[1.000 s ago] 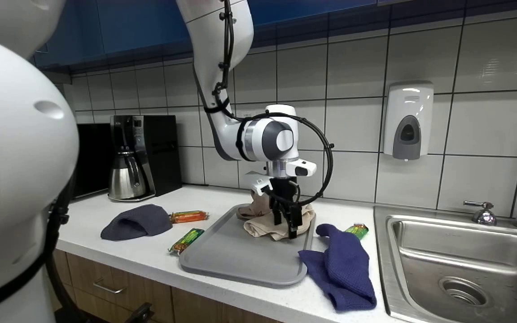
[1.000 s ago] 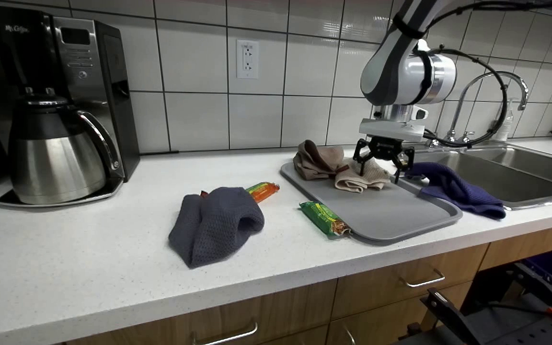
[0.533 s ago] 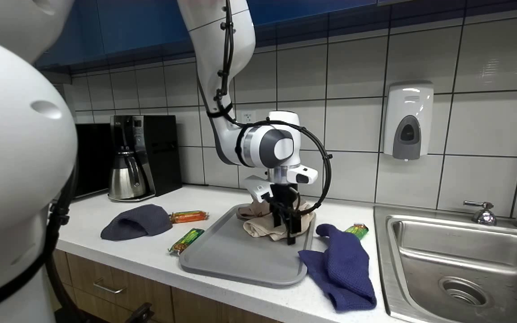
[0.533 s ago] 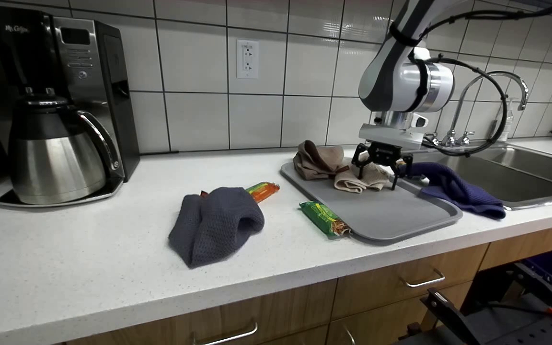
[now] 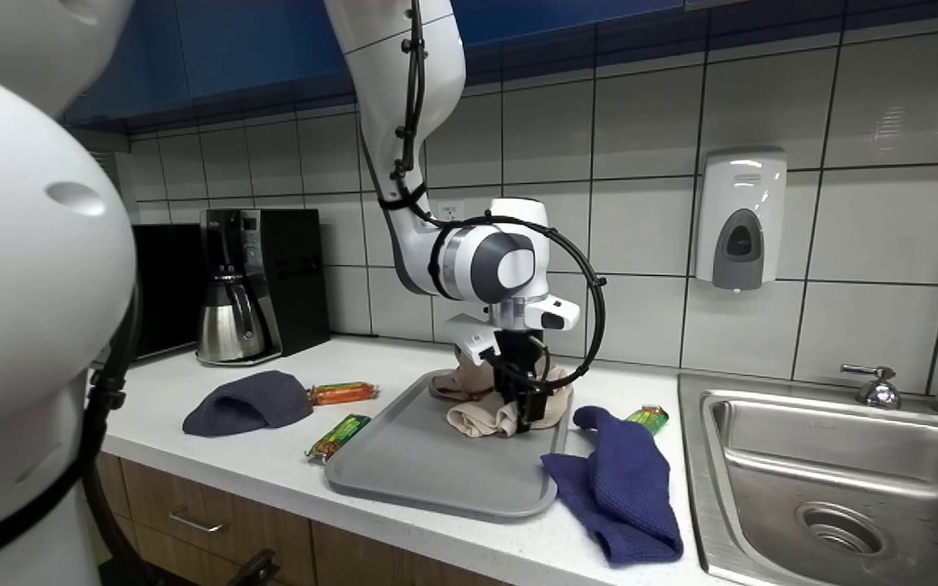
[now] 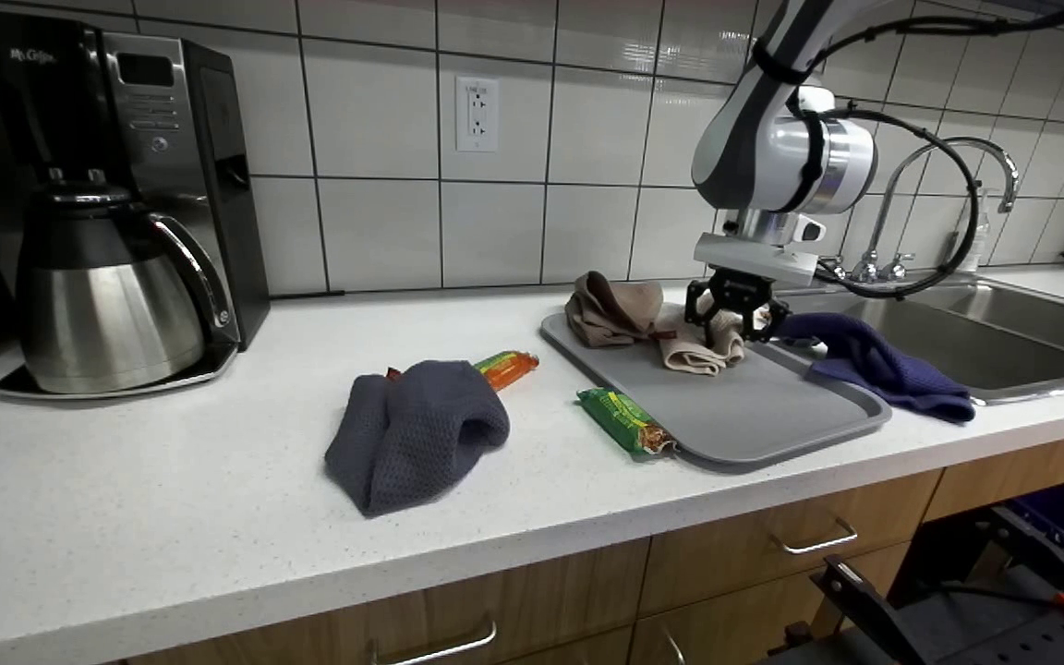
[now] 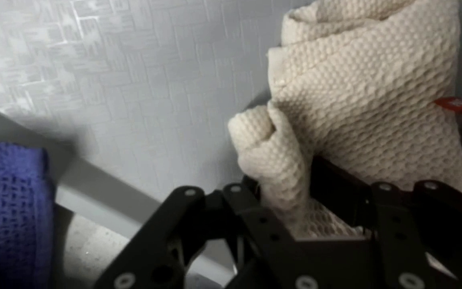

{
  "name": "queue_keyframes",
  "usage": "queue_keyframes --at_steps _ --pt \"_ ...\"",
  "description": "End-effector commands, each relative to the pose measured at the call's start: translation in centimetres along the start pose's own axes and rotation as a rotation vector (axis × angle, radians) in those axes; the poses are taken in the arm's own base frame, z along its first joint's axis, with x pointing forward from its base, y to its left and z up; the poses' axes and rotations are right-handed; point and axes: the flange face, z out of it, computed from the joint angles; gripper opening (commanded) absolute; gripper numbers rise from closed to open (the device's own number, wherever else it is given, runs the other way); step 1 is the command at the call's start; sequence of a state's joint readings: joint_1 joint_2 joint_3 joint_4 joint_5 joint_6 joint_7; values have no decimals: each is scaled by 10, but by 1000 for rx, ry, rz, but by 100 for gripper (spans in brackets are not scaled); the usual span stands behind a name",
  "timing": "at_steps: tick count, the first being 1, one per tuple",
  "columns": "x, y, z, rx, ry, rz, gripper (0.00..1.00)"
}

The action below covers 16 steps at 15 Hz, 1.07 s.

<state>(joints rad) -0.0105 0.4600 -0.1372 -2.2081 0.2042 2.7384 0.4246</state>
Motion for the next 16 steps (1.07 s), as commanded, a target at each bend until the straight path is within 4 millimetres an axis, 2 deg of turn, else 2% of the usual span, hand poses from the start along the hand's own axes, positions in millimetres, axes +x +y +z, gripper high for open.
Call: queue_keyframes --at_steps 1,2,4,8,16 --pt "-1 4 1 26 2 -14 5" --pt "-1 4 0 28 3 -16 1" --pt "-3 3 -3 27 4 -18 5" --pt "-5 -2 -17 33 8 -27 5" --pt "4 -7 -66 70 51 -24 5"
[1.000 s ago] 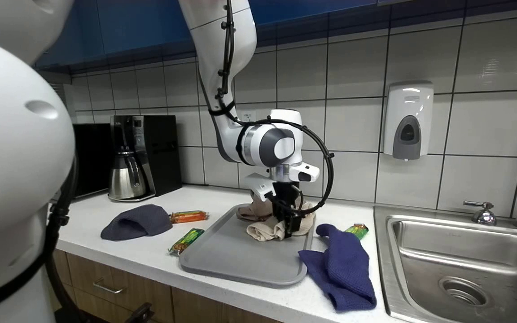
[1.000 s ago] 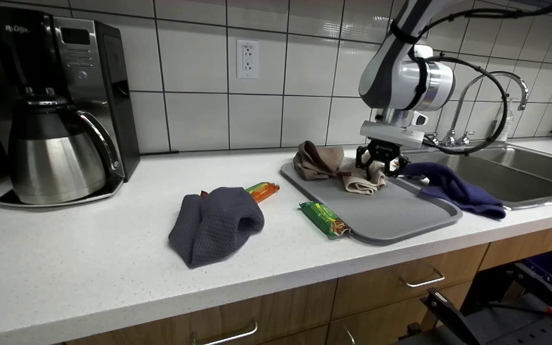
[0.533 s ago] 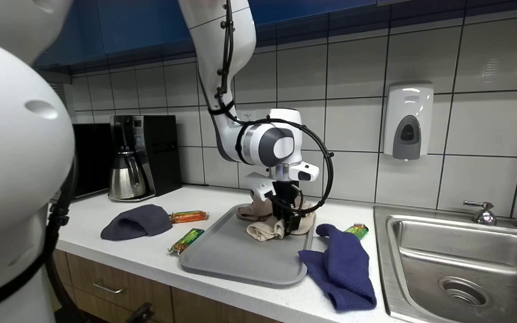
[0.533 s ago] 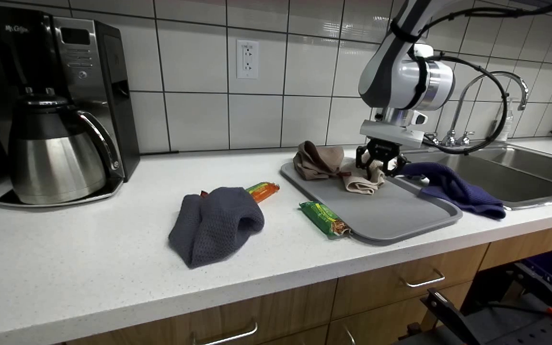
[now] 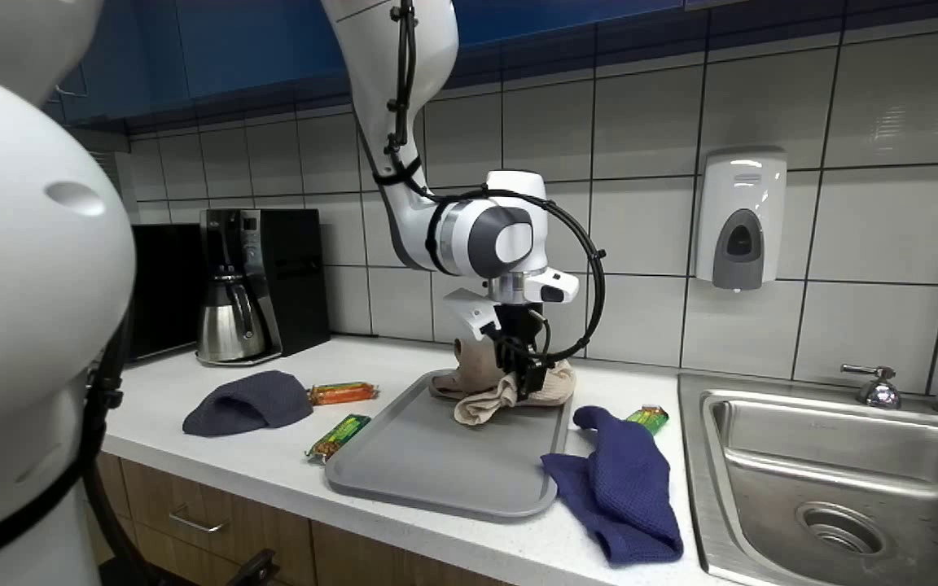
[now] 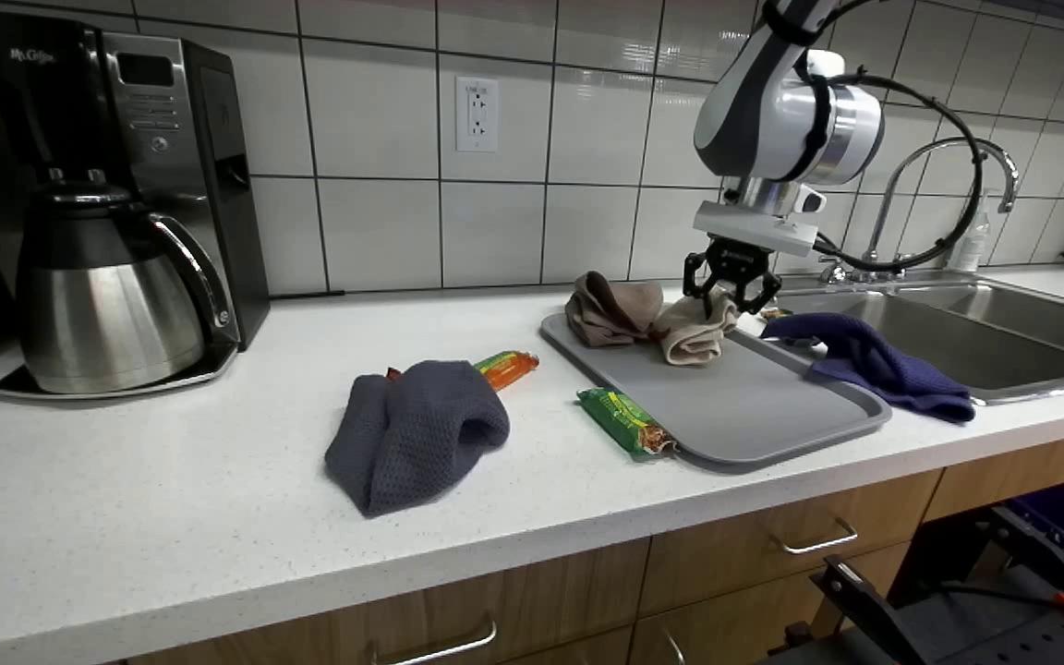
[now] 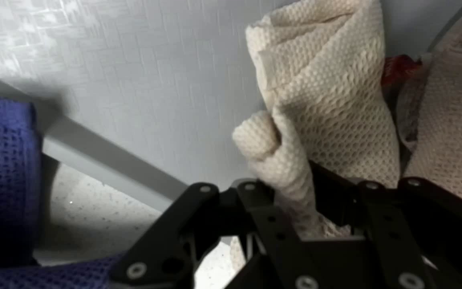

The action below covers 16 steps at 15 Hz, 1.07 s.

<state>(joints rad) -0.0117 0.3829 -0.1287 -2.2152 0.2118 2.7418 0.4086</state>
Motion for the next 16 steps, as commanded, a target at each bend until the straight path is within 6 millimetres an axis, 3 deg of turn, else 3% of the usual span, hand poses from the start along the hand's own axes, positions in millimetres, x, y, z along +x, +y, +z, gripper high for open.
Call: queue_keyframes --at_steps 1,8,16 --pt "2 2 -34 21 10 -9 5" --pt "25 4 -69 43 77 -6 5" --pt "62 24 -88 42 140 32 5"
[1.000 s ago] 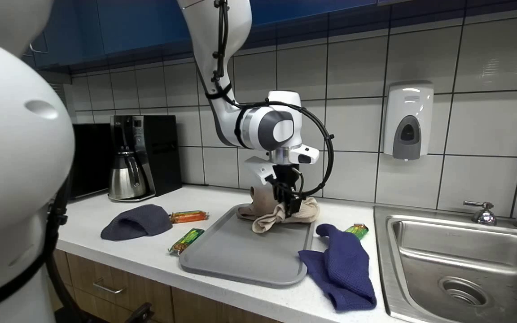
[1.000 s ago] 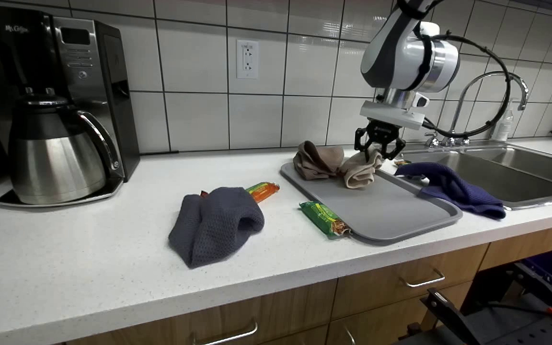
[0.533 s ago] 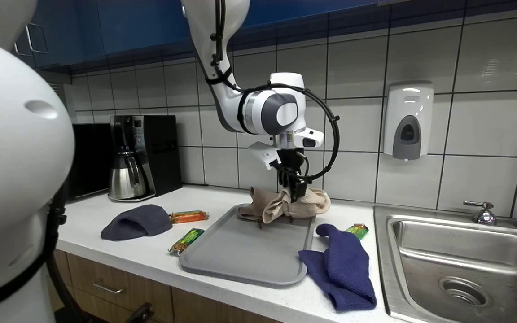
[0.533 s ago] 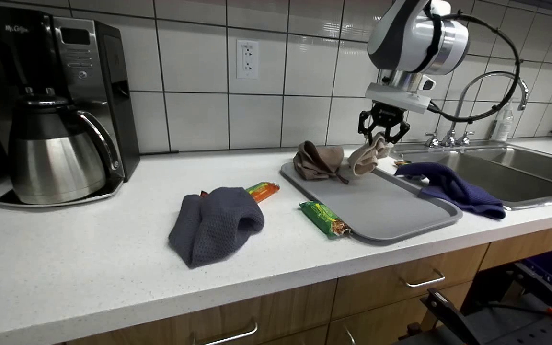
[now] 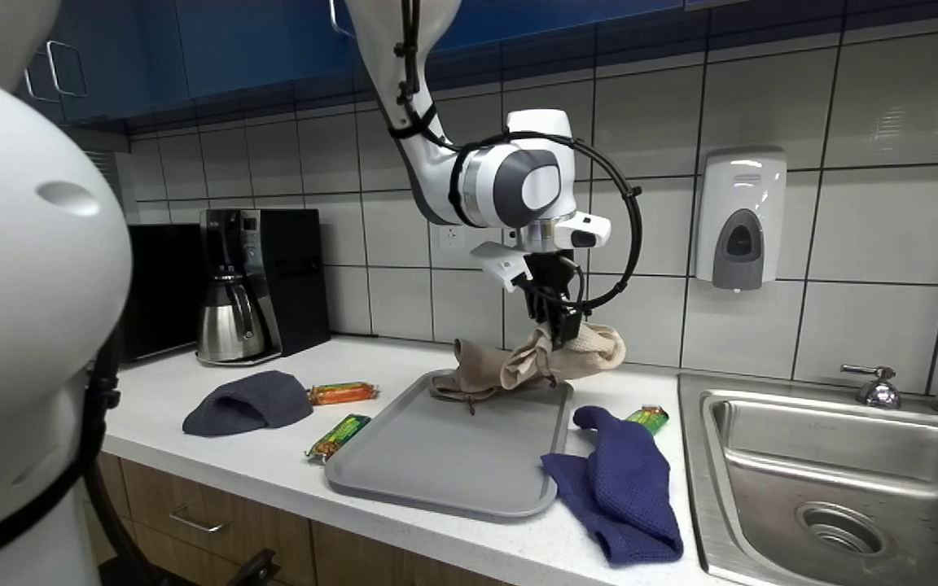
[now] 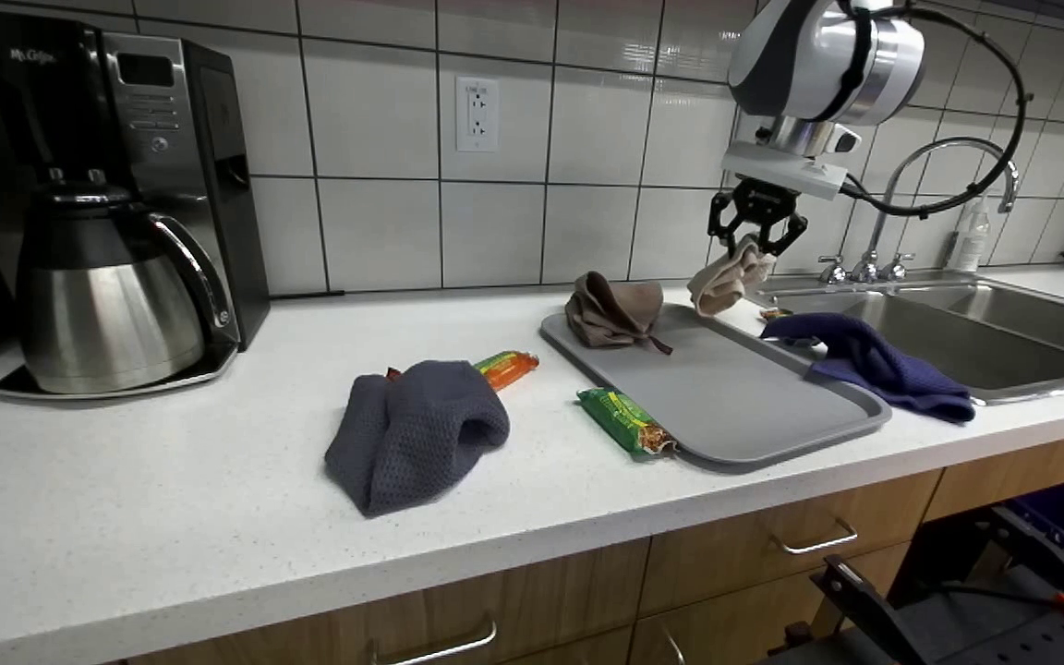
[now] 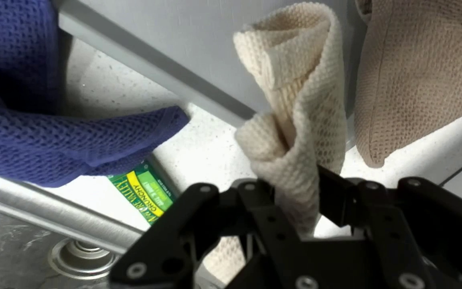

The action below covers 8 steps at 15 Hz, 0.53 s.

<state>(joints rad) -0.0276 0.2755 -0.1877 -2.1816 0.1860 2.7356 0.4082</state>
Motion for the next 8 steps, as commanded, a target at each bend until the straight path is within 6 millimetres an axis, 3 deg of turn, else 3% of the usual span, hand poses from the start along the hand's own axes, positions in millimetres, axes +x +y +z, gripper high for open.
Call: queue_keyframes --at_steps 1,8 --pt "24 11 -13 -12 19 -2 5" --pt "64 31 -11 -18 58 55 5"
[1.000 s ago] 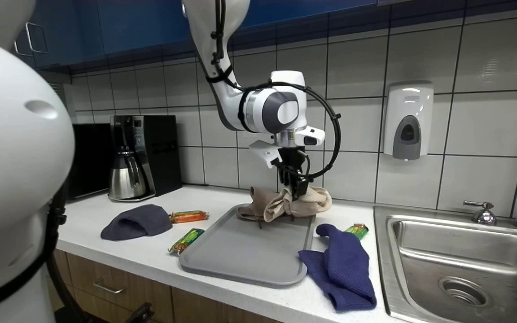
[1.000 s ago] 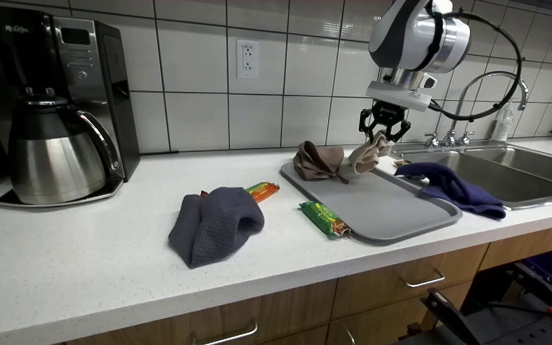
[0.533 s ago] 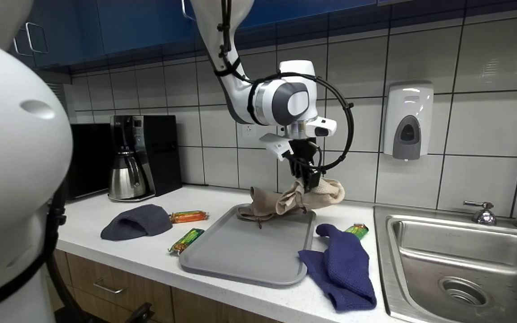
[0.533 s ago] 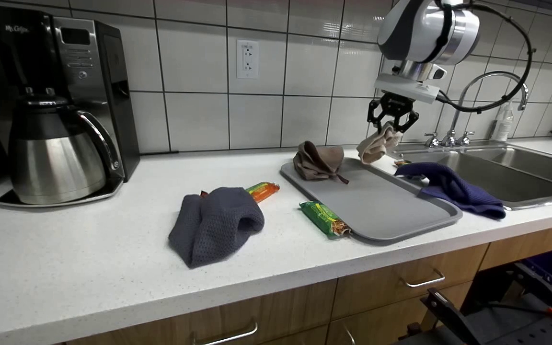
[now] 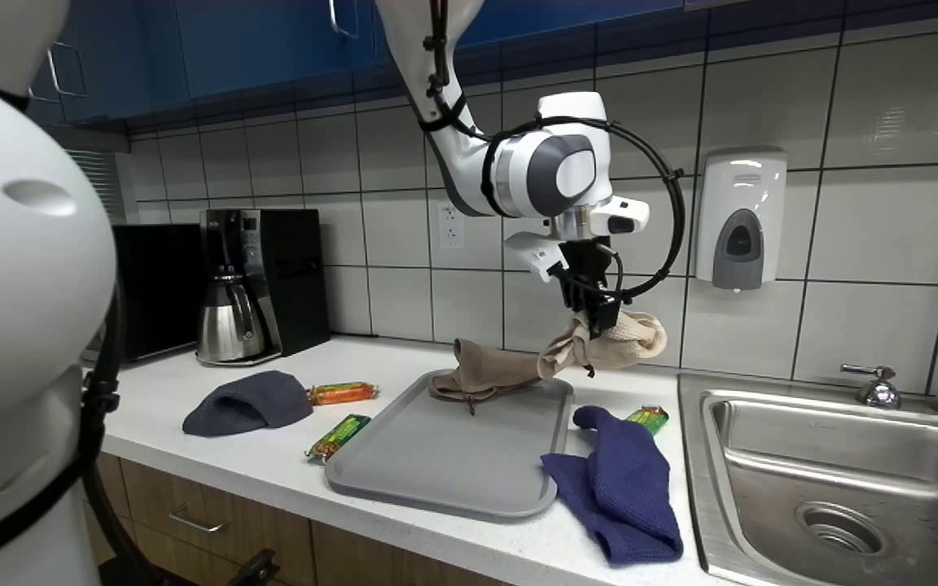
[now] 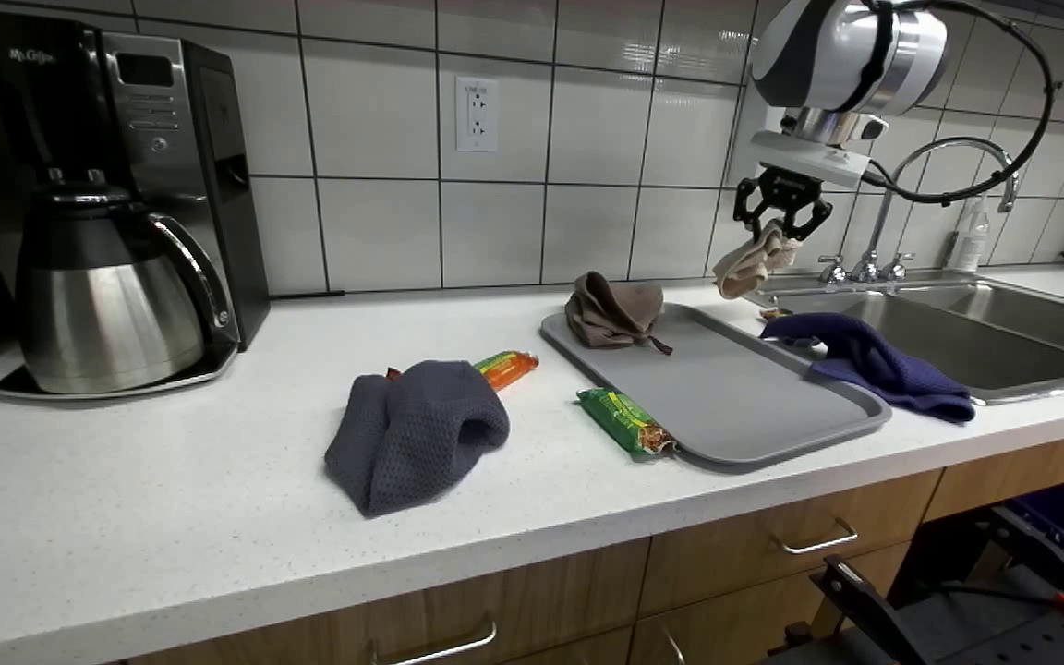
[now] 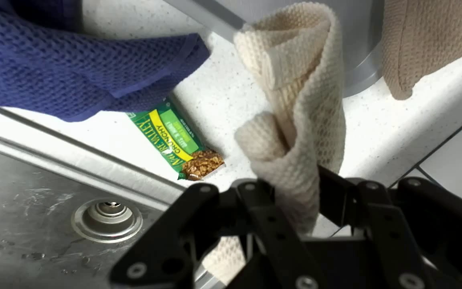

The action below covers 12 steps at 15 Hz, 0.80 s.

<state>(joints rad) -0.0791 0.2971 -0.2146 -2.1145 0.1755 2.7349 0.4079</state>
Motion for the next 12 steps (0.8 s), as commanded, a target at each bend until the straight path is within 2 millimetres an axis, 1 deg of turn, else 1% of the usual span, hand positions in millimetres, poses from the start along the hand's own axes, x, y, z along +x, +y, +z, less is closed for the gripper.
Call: queue_keyframes --at_steps 1,6,12 --pt "26 6 5 -16 4 6 5" --pt "48 11 24 -30 13 30 5" --pt "63 5 56 -37 17 58 5"
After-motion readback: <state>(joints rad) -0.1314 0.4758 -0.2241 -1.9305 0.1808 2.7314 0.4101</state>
